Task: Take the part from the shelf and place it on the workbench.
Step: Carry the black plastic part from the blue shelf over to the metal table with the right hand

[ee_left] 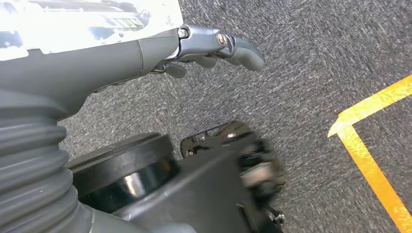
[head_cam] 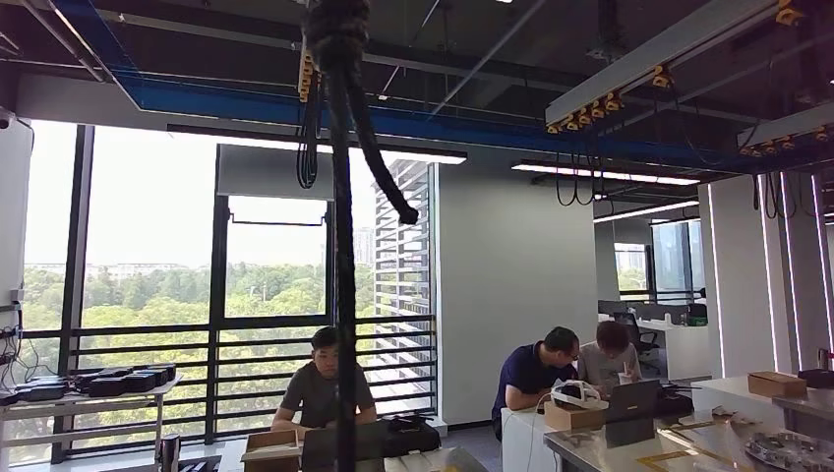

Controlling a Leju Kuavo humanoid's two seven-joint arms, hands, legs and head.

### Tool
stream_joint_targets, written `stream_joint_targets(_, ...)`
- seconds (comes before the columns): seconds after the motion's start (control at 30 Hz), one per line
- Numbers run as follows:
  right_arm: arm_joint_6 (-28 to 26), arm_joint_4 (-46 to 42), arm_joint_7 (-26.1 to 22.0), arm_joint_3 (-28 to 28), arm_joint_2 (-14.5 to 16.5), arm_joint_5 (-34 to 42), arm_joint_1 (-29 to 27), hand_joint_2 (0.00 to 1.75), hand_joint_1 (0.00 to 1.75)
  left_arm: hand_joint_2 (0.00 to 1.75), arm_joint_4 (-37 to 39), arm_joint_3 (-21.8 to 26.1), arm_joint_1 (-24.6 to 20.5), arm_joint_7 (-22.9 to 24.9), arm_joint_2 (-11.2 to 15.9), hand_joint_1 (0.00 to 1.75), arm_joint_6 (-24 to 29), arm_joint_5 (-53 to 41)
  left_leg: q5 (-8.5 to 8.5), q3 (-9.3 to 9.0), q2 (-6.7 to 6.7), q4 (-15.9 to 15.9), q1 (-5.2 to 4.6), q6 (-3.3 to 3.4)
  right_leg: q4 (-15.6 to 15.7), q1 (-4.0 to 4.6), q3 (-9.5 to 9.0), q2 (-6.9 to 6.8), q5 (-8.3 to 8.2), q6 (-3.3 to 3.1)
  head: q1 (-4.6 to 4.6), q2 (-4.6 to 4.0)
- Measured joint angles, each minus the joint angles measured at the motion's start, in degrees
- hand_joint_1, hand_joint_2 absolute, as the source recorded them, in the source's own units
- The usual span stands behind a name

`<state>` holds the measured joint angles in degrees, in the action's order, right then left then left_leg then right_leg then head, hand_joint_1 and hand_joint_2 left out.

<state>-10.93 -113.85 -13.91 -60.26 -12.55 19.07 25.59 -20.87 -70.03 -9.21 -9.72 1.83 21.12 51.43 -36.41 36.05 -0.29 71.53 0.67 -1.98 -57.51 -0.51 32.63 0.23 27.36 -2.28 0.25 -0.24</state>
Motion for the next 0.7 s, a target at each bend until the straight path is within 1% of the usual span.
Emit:
stream_joint_targets(0.03,-0.05,-0.01,0.02,-0.07,0.00,0.01,-0.11,1.75,1.75,1.75,0.01,0.00,0.10,0.01,0.01,0.00,-0.01,0.00,0.19,1.75,0.00,2.08,0.06,-0.13,-0.04,0.00,-0.45,0.04,0.42,0.04,0.09,0.00)
stream_joint_targets(0.07,-0.13,-0.01,0.05,-0.12,0.00,0.01,-0.23,1.75,1.75,1.75,0.01,0.00,0.17,0.01,0.02,0.00,-0.01,0.00,1.63,2.57,0.00,2.07,0.10,-0.20,-0.09,-0.01,-0.99,0.08,0.88,0.11,0.16,0.00)
stream_joint_targets(0.1,-0.21,-0.01,0.07,-0.16,0.00,0.01,-0.32,1.75,1.75,1.75,0.02,0.00,0.22,0.01,0.04,0.00,-0.01,0.00,4.20,2.33,0.01,-0.16,0.12,-0.18,-0.17,-0.03,-1.65,0.11,1.40,0.22,0.24,0.00)
stream_joint_targets(0.13,-0.26,-0.03,0.09,-0.19,0.00,0.01,-0.37,1.75,1.75,1.75,0.02,0.00,0.24,0.01,0.07,0.00,-0.01,-0.01,7.27,1.43,0.01,-3.82,0.14,-0.07,-0.27,-0.05,-2.33,0.12,2.00,0.38,0.33,0.00)
stream_joint_targets(0.17,-0.29,-0.04,0.09,-0.20,0.00,0.01,-0.37,1.75,1.75,1.75,0.02,-0.01,0.23,0.01,0.09,0.00,-0.02,-0.02,9.56,0.42,0.01,-7.10,0.08,0.12,-0.41,0.05,-2.88,0.13,2.57,0.63,0.37,0.00)
stream_joint_targets(0.2,-0.30,-0.07,0.09,-0.22,0.00,0.01,-0.36,1.75,1.75,1.75,0.02,-0.01,0.21,0.02,0.10,0.00,-0.02,-0.03,10.73,-0.68,0.01,-9.89,0.00,0.42,-0.55,0.12,-3.16,0.17,3.04,0.92,0.42,0.02)
stream_joint_targets(0.23,-0.30,-0.11,0.10,-0.23,0.00,0.01,-0.36,1.75,1.75,1.75,0.02,-0.02,0.20,0.04,0.11,0.00,-0.03,-0.05,10.90,-1.26,-0.01,-11.38,-0.12,0.81,-0.63,0.19,-3.18,0.19,3.34,1.23,0.43,0.04)
stream_joint_targets(0.3,-0.31,-0.21,0.13,-0.25,0.01,0.01,-0.37,1.75,1.75,1.75,0.02,-0.02,0.25,0.08,0.13,0.00,-0.02,-0.10,9.95,-1.74,-0.08,-12.17,-0.25,1.62,-0.49,0.19,-3.00,0.21,3.55,1.87,0.34,0.06)
stream_joint_targets(0.33,-0.33,-0.28,0.13,-0.25,0.01,0.01,-0.37,1.75,1.75,1.75,0.02,-0.02,0.29,0.09,0.14,0.00,-0.02,-0.16,9.86,-1.79,-0.12,-12.36,-0.15,2.00,-0.51,0.16,-3.02,0.16,3.74,2.18,0.27,0.04)
stream_joint_targets(0.37,-0.36,-0.34,0.13,-0.25,0.01,0.01,-0.31,1.75,1.75,1.75,0.02,-0.02,0.29,0.07,0.14,0.00,-0.01,-0.22,9.74,-2.05,-0.13,-12.58,-0.02,2.36,-1.18,0.13,-2.79,0.13,4.17,2.48,0.16,0.03)
stream_joint_targets(0.4,-0.39,-0.40,0.12,-0.25,0.02,0.01,-0.23,1.75,1.75,1.75,0.02,-0.02,0.23,0.05,0.12,0.00,-0.01,-0.28,9.59,-2.37,-0.13,-12.80,0.12,2.72,-2.96,0.11,-1.95,0.12,5.00,2.74,0.04,0.03)
stream_joint_targets(0.43,-0.43,-0.44,0.12,-0.25,0.01,0.01,-0.18,1.75,1.75,1.75,0.02,-0.02,0.17,0.03,0.11,0.00,-0.01,-0.34,9.38,-2.68,-0.10,-12.92,0.18,3.00,-6.00,0.05,-0.27,0.12,6.19,2.93,-0.11,0.02)
stream_joint_targets(0.5,-0.46,-0.44,0.13,-0.26,0.00,0.01,-0.25,1.75,1.75,1.75,0.02,-0.02,0.11,0.01,0.09,0.00,-0.01,-0.37,8.79,-3.21,-0.05,-12.94,0.12,3.32,-13.70,-0.05,4.59,0.11,8.42,3.13,-0.41,0.00)
stream_joint_targets(0.53,-0.49,-0.44,0.15,-0.28,-0.01,0.01,-0.36,1.75,1.75,1.75,0.02,-0.02,0.15,0.01,0.10,0.00,-0.01,-0.37,8.46,-3.57,-0.05,-12.94,0.08,3.34,-16.30,-0.07,6.65,0.11,8.44,3.15,-0.51,0.00)
stream_joint_targets(0.57,-0.51,-0.43,0.16,-0.29,-0.02,0.01,-0.43,1.75,1.75,1.75,0.02,-0.02,0.20,0.01,0.10,0.00,-0.01,-0.37,8.08,-4.06,-0.09,-12.93,0.04,3.31,-16.83,-0.07,7.73,0.11,7.22,3.08,-0.61,0.00)
stream_joint_targets(0.6,-0.50,-0.43,0.18,-0.30,-0.02,-0.03,-0.43,1.75,1.75,1.75,0.02,-0.02,0.24,0.01,0.09,0.00,-0.01,-0.37,7.64,-4.69,-0.16,-12.93,0.00,3.24,-15.09,-0.05,7.72,0.11,4.85,2.91,-0.68,0.00)
stream_joint_targets(0.63,-0.44,-0.42,0.19,-0.31,-0.03,-0.06,-0.31,1.75,1.75,1.75,0.02,-0.02,0.26,0.01,0.08,0.00,-0.02,-0.37,7.17,-5.38,-0.23,-12.93,-0.02,3.13,-11.58,-0.02,6.84,0.11,1.77,2.64,-0.73,0.00)
stream_joint_targets(0.67,-0.27,-0.40,0.20,-0.29,-0.07,-0.03,-0.08,1.75,1.75,1.75,0.02,-0.02,0.24,0.02,0.05,0.00,-0.02,-0.37,6.70,-5.87,-0.27,-12.96,-0.06,2.94,-8.06,0.10,5.66,0.10,-0.56,2.30,-0.70,0.00)
stream_joint_targets(0.7,0.01,-0.39,0.22,-0.23,-0.13,0.13,0.26,1.75,1.75,1.75,0.01,-0.02,0.16,0.07,0.03,0.00,-0.03,-0.37,6.27,-6.21,-0.30,-12.95,-0.12,2.67,-4.98,0.26,4.51,0.08,-1.97,1.98,-0.68,0.00)
